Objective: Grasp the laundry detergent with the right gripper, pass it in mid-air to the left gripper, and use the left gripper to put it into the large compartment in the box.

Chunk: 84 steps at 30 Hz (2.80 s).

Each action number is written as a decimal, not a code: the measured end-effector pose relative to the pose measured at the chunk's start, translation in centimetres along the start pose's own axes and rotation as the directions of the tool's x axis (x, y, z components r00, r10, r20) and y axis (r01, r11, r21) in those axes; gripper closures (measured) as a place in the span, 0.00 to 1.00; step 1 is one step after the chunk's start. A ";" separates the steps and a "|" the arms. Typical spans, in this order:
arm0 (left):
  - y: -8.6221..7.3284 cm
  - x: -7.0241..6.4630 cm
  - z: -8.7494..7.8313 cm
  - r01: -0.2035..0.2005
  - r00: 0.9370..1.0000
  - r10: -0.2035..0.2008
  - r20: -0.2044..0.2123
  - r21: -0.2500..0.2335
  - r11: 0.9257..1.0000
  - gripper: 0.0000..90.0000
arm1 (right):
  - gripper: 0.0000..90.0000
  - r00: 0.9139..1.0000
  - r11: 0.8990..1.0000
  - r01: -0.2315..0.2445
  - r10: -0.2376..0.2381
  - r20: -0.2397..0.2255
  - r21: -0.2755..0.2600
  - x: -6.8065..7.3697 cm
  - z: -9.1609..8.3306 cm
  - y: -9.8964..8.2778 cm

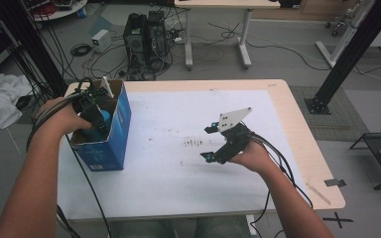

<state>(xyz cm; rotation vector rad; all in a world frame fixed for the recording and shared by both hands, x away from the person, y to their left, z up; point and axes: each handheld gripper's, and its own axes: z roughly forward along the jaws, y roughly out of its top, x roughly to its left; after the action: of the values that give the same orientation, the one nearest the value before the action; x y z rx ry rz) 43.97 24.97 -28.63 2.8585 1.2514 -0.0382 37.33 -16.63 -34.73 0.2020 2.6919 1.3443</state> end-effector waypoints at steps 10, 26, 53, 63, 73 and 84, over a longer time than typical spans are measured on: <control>0.2 -0.3 -0.5 -0.020 1.000 0.020 -0.006 0.020 1.000 0.36 | 0.14 1.000 1.000 0.000 0.000 0.005 -0.006 0.0 0.1 0.0; 0.0 -0.6 -1.9 -0.009 1.000 0.009 -0.023 -0.004 1.000 0.34 | 0.14 1.000 1.000 0.004 -0.004 0.006 -0.013 0.3 0.0 0.1; -1.2 -1.7 -5.9 0.050 0.998 -0.052 -0.032 -0.060 0.997 0.27 | 0.14 1.000 1.000 -0.003 0.003 0.001 -0.006 -0.1 -0.2 0.0; -1.7 -2.6 -8.1 0.019 0.999 -0.022 -0.039 -0.077 0.997 0.22 | 0.14 1.000 1.000 0.000 0.000 0.001 0.009 -0.1 -0.6 0.5; -1.7 -4.7 -10.5 -0.073 0.995 0.068 -0.075 -0.069 0.995 0.17 | 0.14 1.000 0.999 0.020 -0.021 0.019 0.039 -0.4 -1.6 1.4; 0.8 -9.4 -11.2 -0.293 0.954 0.286 -0.093 -0.074 0.953 0.07 | 0.14 0.999 0.992 0.029 -0.032 0.026 0.122 -0.7 -3.2 2.9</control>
<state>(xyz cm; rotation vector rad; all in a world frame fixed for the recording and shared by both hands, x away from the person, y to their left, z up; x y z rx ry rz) 38.33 17.91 -17.19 2.9590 0.8064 0.1361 37.65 -17.51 -30.45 0.1887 2.7440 1.1618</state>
